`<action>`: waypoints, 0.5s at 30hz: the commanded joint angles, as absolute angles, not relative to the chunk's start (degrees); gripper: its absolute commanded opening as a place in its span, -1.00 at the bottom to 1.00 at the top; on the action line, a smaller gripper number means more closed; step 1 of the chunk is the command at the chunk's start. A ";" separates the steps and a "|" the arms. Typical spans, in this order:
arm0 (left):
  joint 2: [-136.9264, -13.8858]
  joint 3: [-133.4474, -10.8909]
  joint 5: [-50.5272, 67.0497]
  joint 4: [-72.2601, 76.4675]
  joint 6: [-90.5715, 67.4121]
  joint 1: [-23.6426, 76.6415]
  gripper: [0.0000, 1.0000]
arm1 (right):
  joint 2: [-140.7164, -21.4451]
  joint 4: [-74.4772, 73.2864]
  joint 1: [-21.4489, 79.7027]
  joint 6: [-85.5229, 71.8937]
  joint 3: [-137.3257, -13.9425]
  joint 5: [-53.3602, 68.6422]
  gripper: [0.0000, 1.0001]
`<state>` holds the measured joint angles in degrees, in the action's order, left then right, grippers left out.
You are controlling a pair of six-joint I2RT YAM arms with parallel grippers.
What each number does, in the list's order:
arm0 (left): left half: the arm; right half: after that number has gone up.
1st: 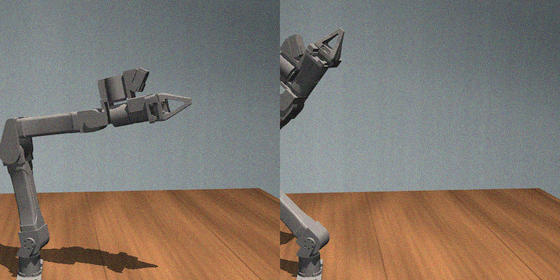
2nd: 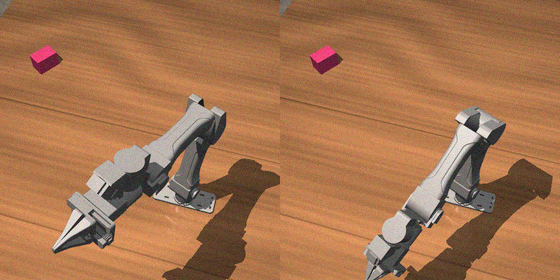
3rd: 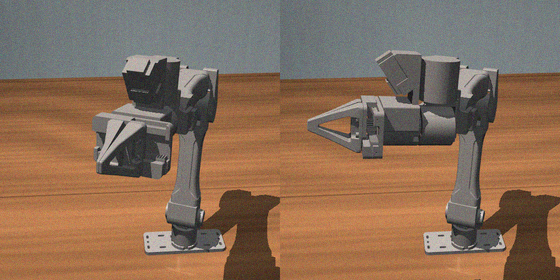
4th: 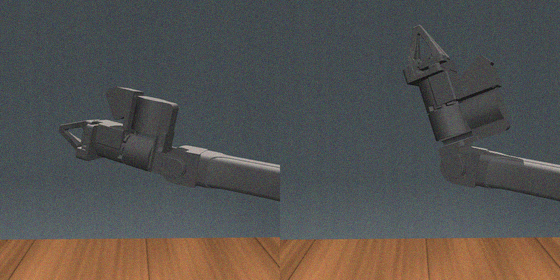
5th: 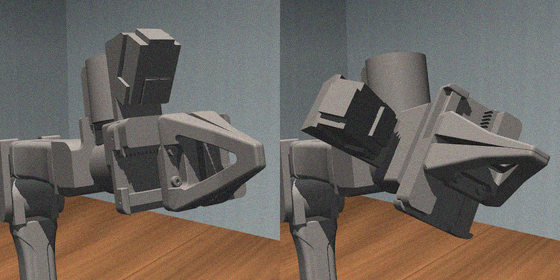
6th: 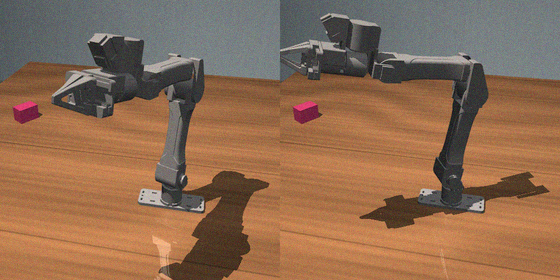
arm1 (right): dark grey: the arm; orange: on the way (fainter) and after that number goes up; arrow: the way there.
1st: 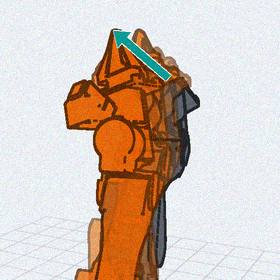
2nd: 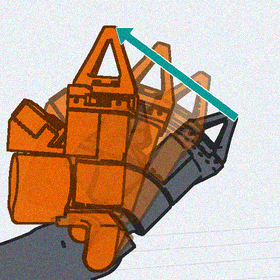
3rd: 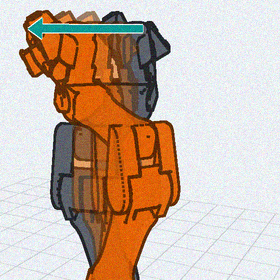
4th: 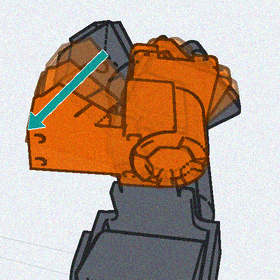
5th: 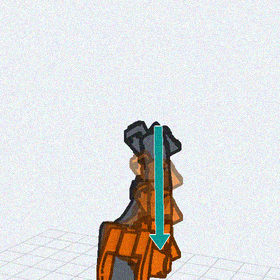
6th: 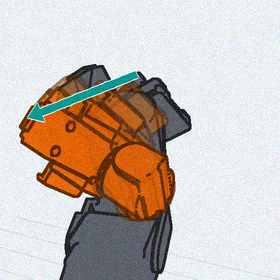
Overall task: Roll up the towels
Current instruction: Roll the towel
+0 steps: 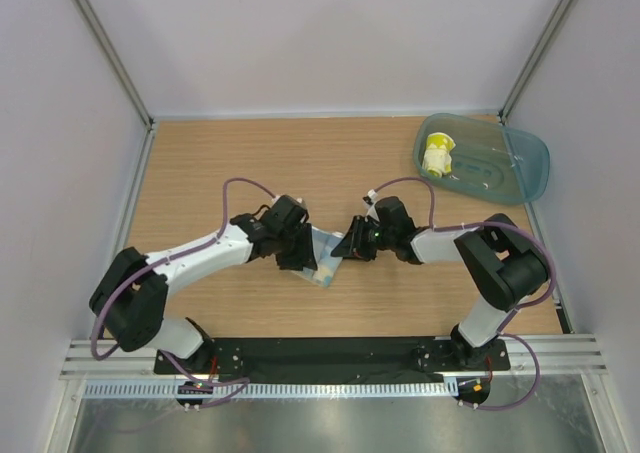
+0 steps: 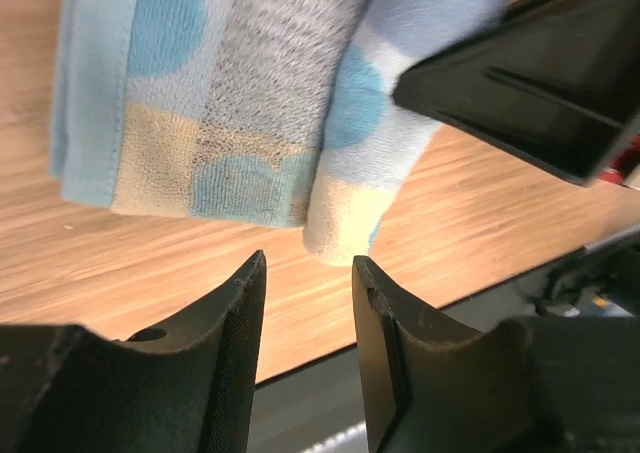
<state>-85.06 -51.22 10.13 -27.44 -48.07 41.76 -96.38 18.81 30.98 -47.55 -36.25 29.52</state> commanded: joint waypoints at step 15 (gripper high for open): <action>-95.87 -69.69 -31.99 -41.04 -39.63 70.40 -0.16 | -94.75 5.80 31.73 -46.85 -42.89 27.68 -0.47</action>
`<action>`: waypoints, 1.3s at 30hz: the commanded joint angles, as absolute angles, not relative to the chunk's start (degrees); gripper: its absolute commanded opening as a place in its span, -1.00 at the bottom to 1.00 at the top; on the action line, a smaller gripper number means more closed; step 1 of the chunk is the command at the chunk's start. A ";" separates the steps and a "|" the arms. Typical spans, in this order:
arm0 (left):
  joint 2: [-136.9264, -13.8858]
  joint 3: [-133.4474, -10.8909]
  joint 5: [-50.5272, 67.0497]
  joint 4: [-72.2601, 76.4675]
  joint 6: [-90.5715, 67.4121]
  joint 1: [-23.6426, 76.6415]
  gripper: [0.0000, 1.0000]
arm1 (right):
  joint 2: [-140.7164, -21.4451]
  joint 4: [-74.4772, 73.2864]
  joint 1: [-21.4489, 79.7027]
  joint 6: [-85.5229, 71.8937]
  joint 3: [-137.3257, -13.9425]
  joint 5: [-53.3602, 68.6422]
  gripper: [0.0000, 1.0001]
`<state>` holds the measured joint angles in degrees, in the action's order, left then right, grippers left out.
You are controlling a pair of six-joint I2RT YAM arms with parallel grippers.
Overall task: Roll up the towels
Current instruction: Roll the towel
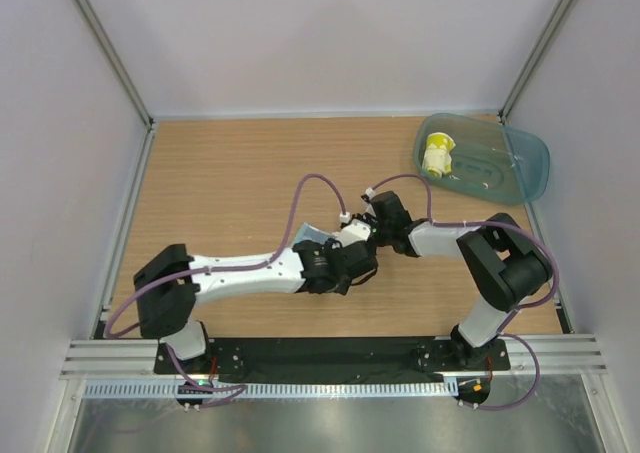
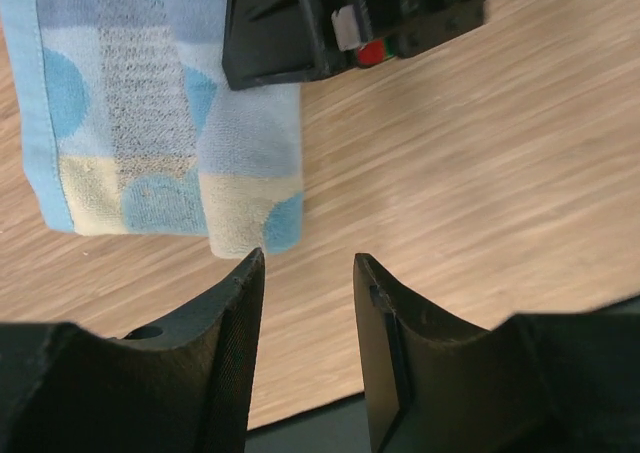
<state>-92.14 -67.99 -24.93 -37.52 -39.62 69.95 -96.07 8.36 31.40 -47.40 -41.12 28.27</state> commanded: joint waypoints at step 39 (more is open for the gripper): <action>-111.45 -65.22 -20.22 -32.17 -39.55 63.99 -0.69 | -97.47 0.44 31.64 -45.27 -46.23 31.38 -0.50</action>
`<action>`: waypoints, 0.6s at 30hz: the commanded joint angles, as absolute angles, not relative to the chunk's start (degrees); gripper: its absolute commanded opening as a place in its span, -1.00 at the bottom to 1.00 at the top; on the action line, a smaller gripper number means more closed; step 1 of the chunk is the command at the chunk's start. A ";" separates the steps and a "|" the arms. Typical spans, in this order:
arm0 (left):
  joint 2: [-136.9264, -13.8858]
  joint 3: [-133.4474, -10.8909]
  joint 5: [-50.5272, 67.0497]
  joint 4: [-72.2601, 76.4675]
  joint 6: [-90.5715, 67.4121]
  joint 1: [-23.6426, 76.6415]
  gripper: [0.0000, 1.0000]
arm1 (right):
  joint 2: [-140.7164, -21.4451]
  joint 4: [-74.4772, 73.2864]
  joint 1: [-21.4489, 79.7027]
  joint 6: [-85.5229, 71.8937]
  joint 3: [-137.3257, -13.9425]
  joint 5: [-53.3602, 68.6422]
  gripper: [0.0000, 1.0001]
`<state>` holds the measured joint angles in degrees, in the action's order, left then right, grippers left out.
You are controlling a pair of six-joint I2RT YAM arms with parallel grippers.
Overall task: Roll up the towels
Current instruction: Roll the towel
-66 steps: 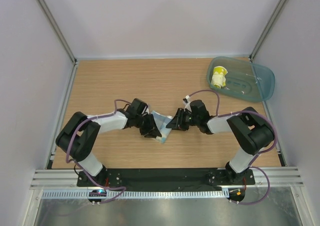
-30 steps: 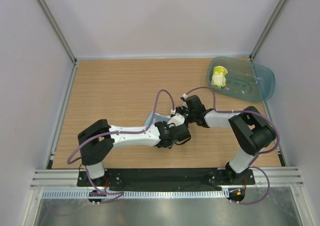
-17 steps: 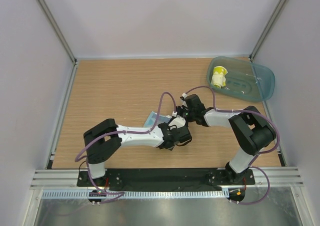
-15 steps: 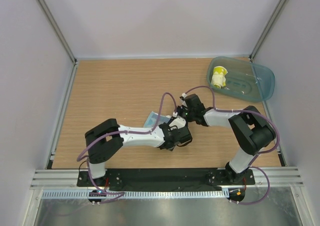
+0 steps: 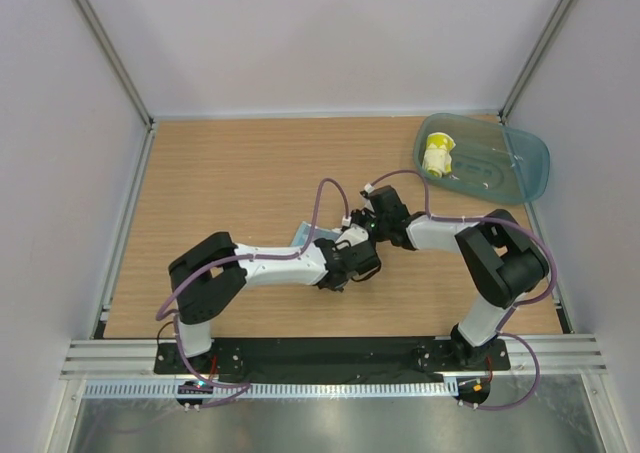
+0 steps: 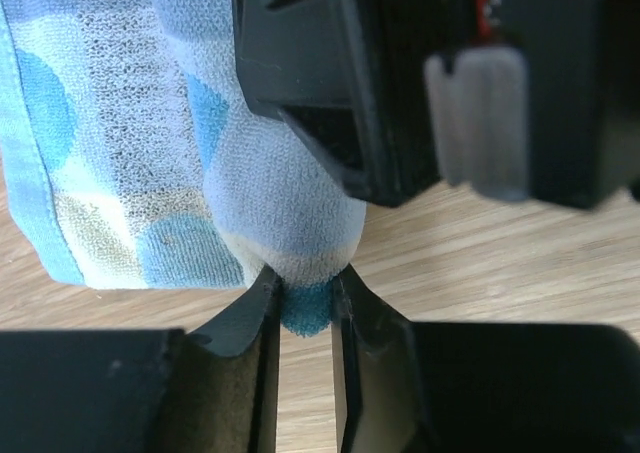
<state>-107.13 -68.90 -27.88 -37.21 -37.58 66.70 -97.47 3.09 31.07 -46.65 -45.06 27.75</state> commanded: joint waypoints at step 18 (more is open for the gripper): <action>-100.37 -58.62 -8.53 -26.54 -38.85 63.90 -0.83 | -102.04 -13.53 25.75 -41.58 -51.58 21.10 0.16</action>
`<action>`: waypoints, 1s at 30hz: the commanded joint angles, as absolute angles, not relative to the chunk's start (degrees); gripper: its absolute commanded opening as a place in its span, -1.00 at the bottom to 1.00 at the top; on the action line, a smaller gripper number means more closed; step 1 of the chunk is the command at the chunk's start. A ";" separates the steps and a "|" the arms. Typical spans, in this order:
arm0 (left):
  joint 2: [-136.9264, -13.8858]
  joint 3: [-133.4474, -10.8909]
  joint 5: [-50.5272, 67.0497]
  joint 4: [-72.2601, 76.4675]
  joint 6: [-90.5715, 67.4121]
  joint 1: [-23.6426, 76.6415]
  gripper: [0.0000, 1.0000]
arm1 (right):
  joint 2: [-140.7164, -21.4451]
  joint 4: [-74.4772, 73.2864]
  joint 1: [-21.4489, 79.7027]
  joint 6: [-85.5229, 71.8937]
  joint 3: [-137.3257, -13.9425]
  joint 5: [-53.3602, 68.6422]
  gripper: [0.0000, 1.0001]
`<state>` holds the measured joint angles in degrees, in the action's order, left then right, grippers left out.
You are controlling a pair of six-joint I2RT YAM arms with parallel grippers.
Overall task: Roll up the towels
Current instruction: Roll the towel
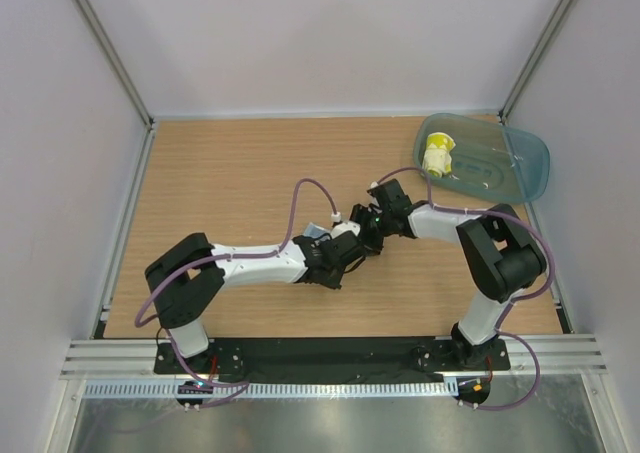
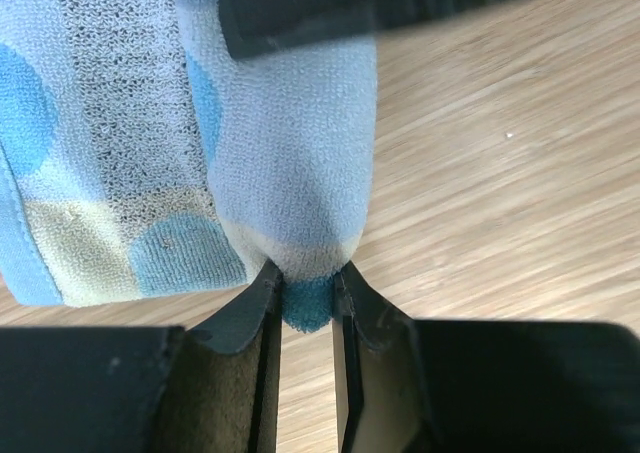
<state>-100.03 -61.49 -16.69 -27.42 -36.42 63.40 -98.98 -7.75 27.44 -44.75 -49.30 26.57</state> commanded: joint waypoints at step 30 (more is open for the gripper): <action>-94.57 -53.62 11.15 -17.68 -41.56 58.19 -1.00 | -89.30 -27.42 19.25 -36.30 -54.32 7.03 0.08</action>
<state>-96.12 -56.60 1.50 -20.73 -38.70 60.27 -94.13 -27.03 19.38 -37.19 -55.18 8.67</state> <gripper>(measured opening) 0.216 0.542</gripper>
